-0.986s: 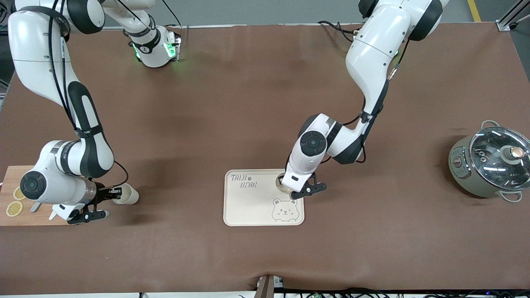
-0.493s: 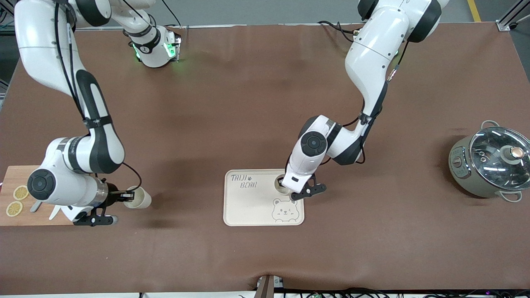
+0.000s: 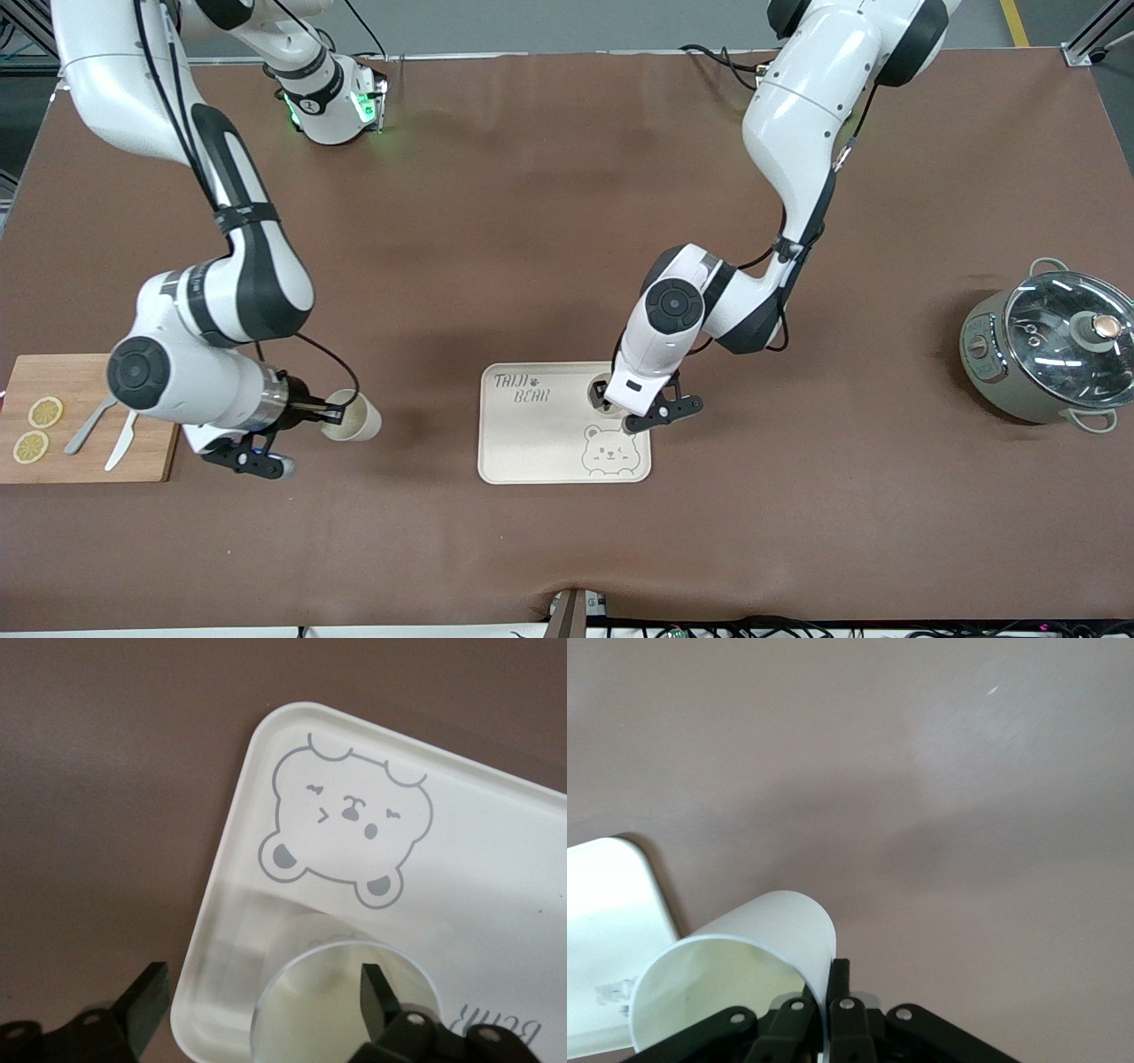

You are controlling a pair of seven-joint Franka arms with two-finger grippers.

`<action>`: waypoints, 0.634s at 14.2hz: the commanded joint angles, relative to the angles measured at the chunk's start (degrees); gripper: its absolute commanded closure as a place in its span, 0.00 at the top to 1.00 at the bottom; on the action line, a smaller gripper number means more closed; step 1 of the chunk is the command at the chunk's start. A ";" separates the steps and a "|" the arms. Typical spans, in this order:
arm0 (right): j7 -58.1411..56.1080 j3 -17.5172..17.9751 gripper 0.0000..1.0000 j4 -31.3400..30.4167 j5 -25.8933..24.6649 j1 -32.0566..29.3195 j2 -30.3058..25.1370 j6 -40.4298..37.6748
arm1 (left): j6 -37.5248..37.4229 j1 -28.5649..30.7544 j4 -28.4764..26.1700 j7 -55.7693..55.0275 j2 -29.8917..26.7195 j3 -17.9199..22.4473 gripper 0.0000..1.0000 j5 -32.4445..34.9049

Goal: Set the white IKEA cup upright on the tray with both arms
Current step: 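Carry the cup to the tray with the right gripper while the left gripper withdraws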

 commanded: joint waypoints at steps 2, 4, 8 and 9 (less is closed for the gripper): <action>12.09 0.16 0.00 3.24 0.20 6.02 0.49 0.20 | -6.03 0.71 -0.52 -1.23 -4.58 0.72 1.00 1.71; 16.67 0.16 0.00 3.85 0.28 8.49 0.93 2.04 | -12.42 3.16 -0.96 4.35 -8.96 1.07 1.00 2.93; 23.09 -0.10 0.00 4.47 -0.07 14.29 3.03 7.23 | -20.97 13.61 -1.14 27.02 -16.44 -0.07 1.00 -2.49; 24.06 -0.27 0.00 4.99 -0.42 15.43 3.83 7.58 | -22.64 16.16 -1.23 32.99 -17.67 -0.07 1.00 -2.94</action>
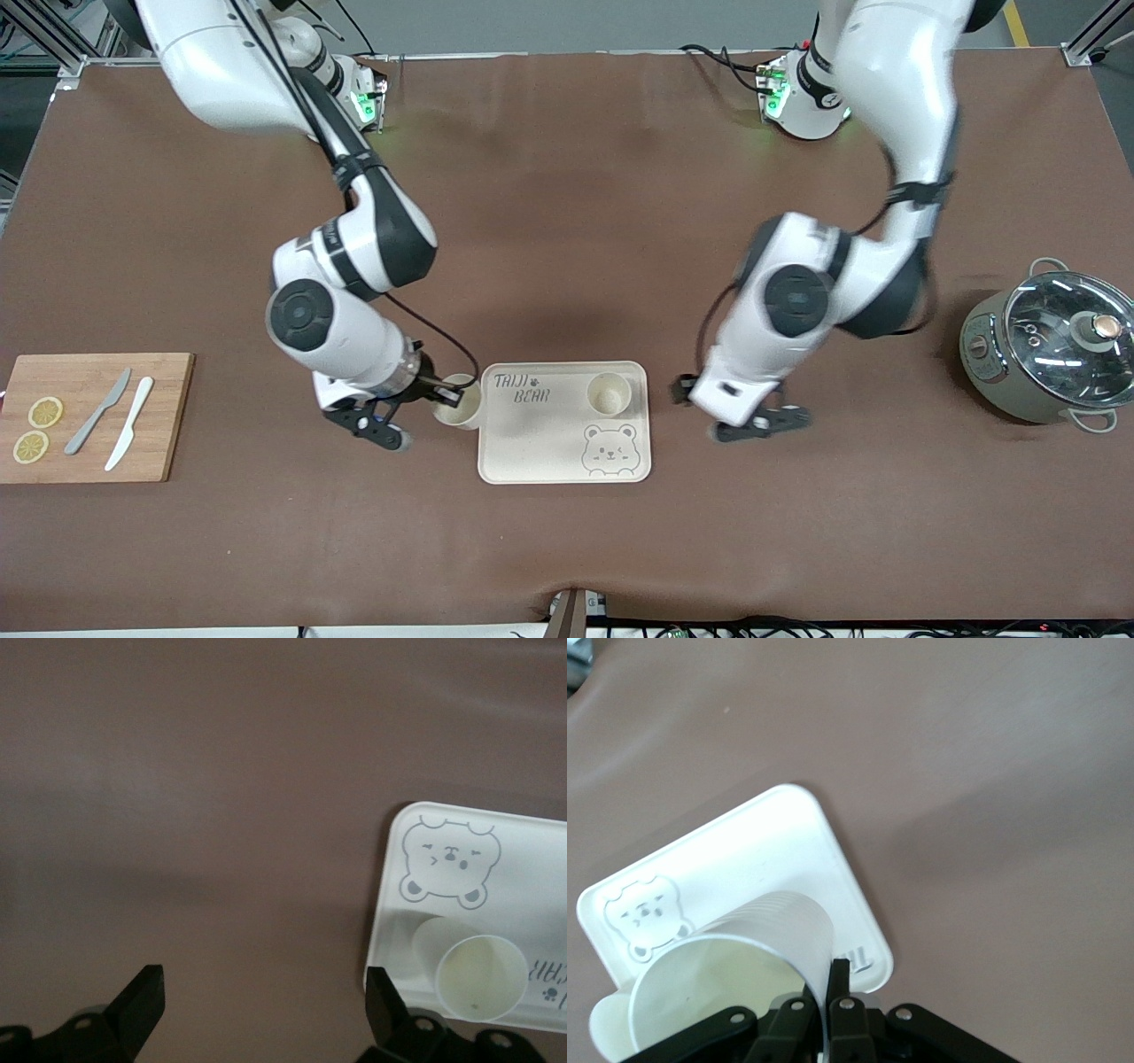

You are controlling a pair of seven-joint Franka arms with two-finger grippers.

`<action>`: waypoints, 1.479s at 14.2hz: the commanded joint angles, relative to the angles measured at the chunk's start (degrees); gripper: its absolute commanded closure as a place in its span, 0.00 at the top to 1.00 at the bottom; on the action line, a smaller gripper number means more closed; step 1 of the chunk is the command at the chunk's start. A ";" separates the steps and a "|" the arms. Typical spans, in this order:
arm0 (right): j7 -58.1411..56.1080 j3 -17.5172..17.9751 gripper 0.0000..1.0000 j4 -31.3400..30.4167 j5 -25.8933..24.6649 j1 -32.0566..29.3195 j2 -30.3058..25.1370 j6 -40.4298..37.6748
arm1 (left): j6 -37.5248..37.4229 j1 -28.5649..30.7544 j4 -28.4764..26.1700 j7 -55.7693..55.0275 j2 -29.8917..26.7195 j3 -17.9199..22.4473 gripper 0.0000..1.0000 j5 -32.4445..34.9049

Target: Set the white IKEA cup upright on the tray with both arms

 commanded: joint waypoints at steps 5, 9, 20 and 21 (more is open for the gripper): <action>5.53 -1.04 0.00 4.39 -1.00 5.11 5.33 3.43 | -8.11 15.03 -2.28 24.39 -9.79 -1.01 1.00 -3.13; 5.62 -2.01 0.00 4.39 -4.33 5.99 7.79 5.55 | -13.91 19.26 -2.80 33.46 -14.45 -1.01 1.00 -3.14; 5.09 -2.01 0.00 4.39 -6.63 6.17 11.84 9.15 | -20.25 20.49 -2.28 33.38 -24.39 -0.66 1.00 -3.05; 5.09 -1.92 0.00 4.39 -6.63 6.17 12.37 9.76 | -20.25 20.58 -2.28 33.12 -25.27 -0.74 1.00 -2.96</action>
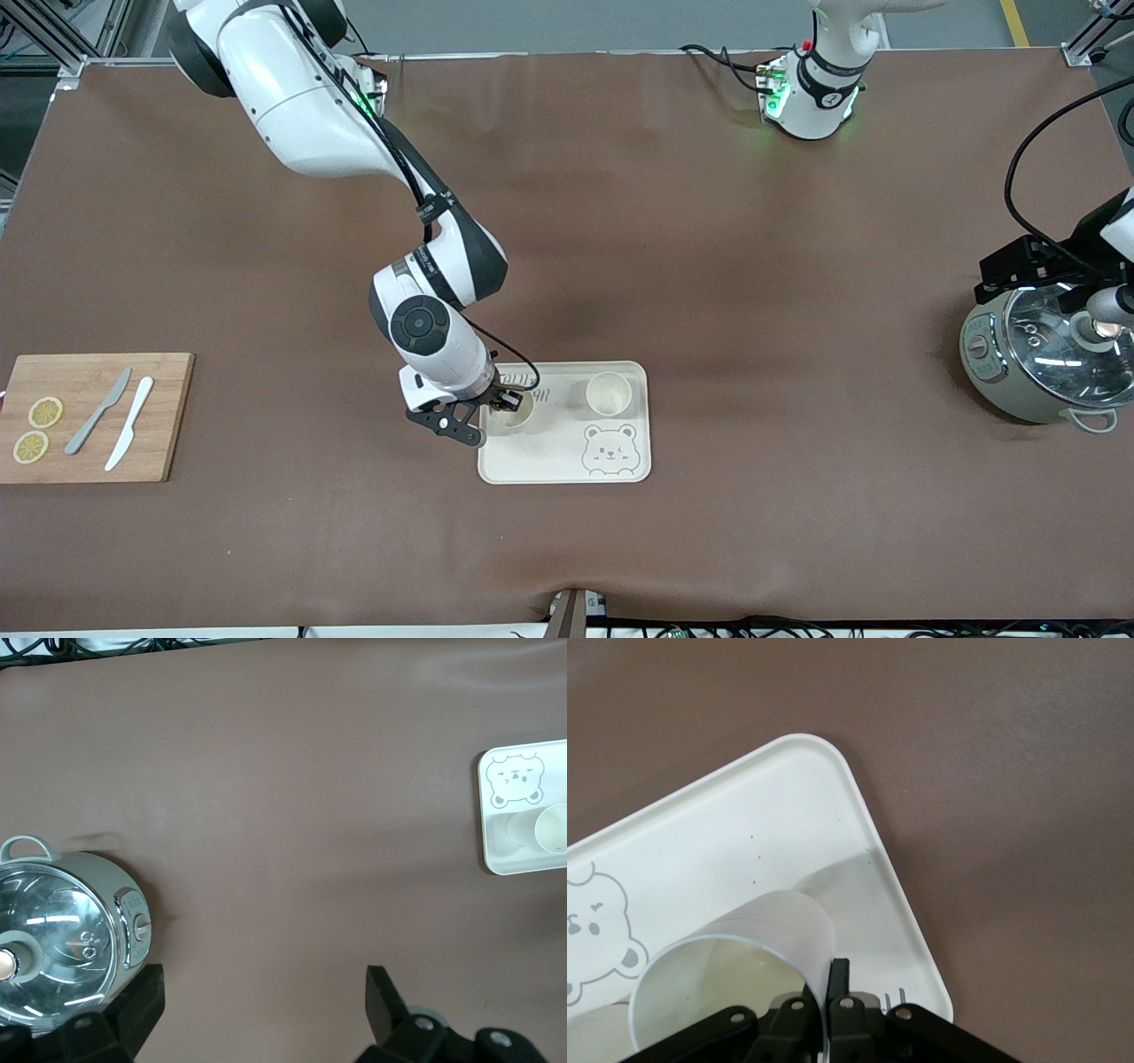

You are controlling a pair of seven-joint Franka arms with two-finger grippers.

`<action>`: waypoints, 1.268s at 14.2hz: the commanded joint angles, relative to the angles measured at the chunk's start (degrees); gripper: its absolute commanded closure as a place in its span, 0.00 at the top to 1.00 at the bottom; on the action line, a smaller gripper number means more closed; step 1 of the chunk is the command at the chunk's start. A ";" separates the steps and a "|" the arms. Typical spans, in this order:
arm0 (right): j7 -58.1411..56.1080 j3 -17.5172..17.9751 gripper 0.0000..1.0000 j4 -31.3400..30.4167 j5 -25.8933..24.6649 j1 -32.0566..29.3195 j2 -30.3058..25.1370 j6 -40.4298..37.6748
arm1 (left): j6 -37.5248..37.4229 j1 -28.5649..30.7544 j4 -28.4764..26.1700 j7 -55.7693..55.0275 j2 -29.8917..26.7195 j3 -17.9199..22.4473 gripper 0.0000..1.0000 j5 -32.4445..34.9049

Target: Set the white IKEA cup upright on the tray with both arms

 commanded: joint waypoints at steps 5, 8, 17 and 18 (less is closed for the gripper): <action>0.88 -0.49 0.00 1.98 -1.39 1.15 3.02 2.27 | -1.18 -5.32 -1.50 1.24 -3.49 5.94 1.00 -0.66; 0.97 -0.49 0.00 1.98 -1.39 1.16 3.11 2.27 | -1.63 -5.87 -1.50 1.51 -3.41 6.86 1.00 -0.83; 0.35 -0.49 1.00 2.07 -1.31 0.63 2.24 1.49 | -1.54 -6.04 -1.32 0.45 -2.88 6.51 1.00 -0.83; 0.35 -0.49 1.00 2.07 -0.96 0.54 1.36 1.31 | -1.54 -6.13 -1.32 0.62 -3.05 6.42 1.00 -0.75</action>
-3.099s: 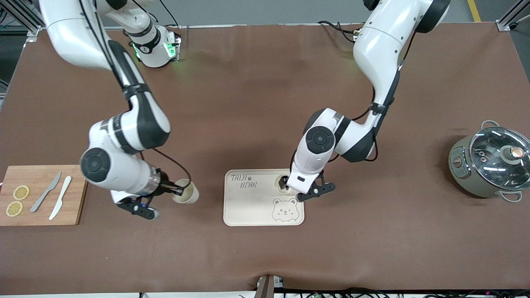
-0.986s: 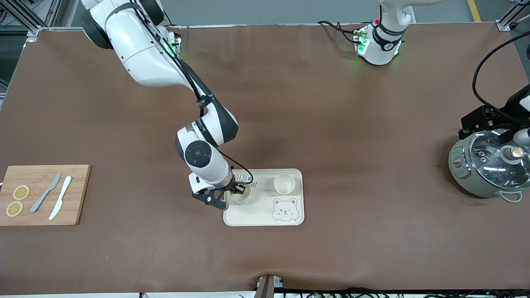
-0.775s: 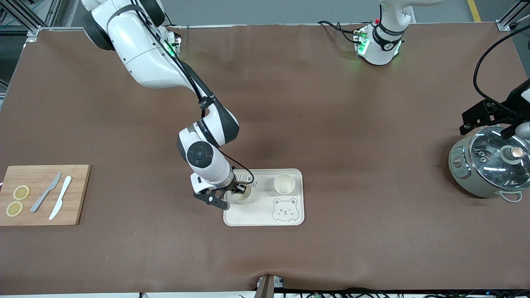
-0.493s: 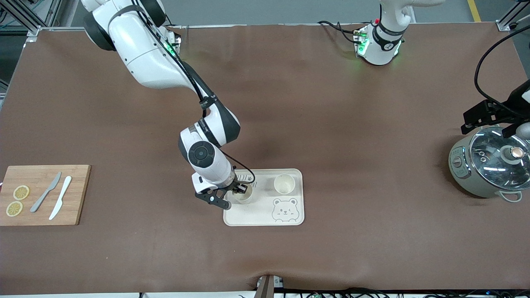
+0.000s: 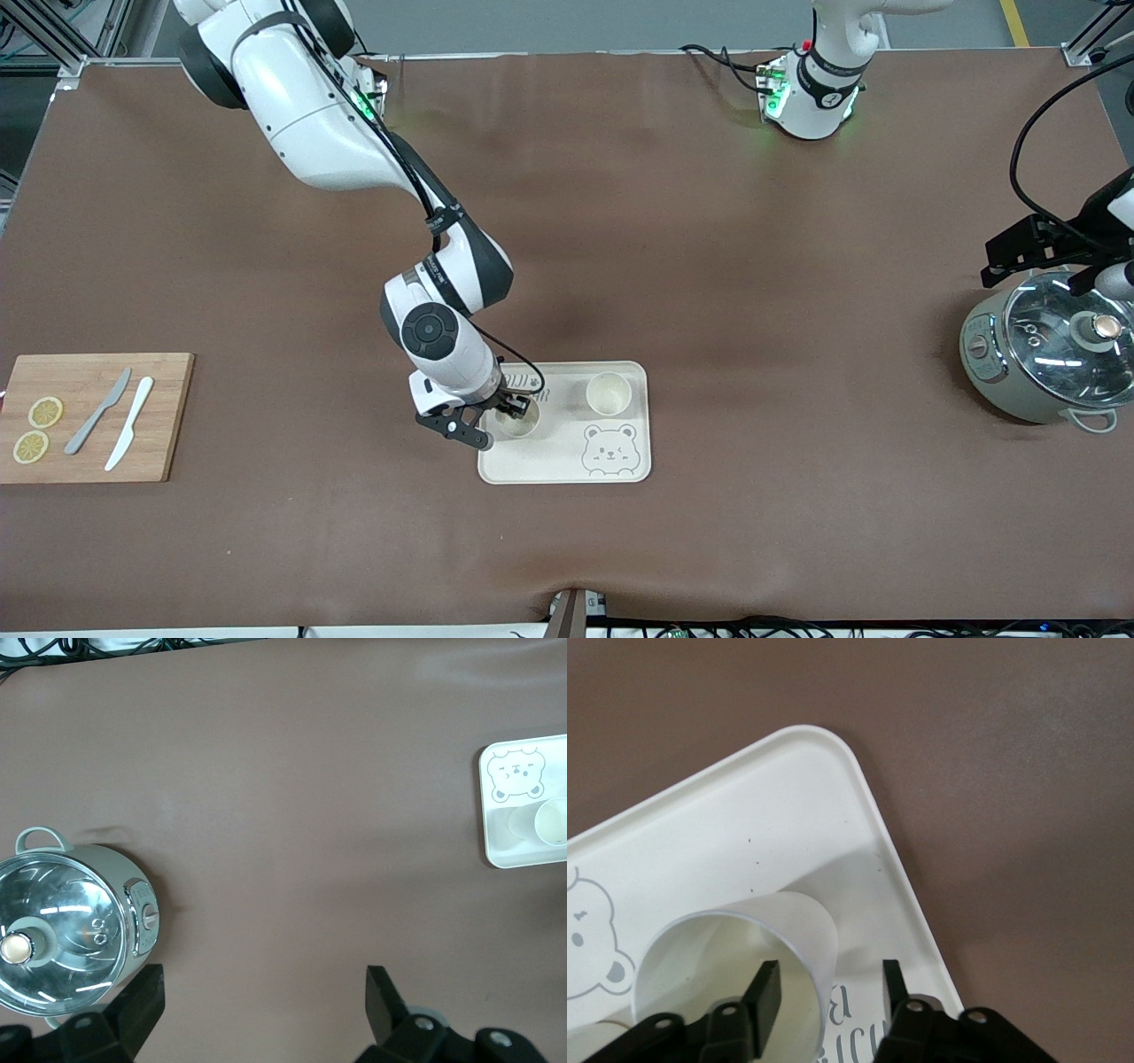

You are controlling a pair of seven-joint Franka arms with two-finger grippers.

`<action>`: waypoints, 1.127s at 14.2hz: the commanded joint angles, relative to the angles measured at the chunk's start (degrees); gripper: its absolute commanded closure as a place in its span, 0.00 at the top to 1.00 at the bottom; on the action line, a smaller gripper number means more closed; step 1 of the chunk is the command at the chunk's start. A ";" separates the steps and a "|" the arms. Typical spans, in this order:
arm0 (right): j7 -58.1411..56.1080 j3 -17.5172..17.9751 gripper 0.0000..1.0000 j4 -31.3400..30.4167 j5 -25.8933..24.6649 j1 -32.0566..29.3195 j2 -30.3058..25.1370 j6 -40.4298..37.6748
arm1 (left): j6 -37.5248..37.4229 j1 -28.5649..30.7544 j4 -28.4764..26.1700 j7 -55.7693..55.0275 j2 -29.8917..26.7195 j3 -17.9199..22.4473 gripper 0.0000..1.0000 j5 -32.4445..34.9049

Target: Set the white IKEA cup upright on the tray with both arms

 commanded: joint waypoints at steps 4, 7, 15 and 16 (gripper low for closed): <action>-0.82 0.43 1.00 1.06 -0.41 -0.12 -7.52 -10.40 | -0.27 -0.42 -0.44 -0.10 -0.89 0.42 1.00 0.05; -3.19 0.44 1.00 0.62 1.52 -0.30 -16.12 -22.08 | -0.27 -0.59 -0.44 -2.47 -0.97 0.33 1.00 -0.22; -8.90 -0.18 1.00 -16.84 3.82 -1.96 -43.27 -36.44 | -0.27 -0.59 -0.53 -4.16 -0.97 0.33 1.00 0.22; -12.74 -0.18 1.00 -20.70 3.81 -4.58 -47.32 -36.62 | -0.27 -0.59 -0.53 -4.16 -0.97 0.33 1.00 0.22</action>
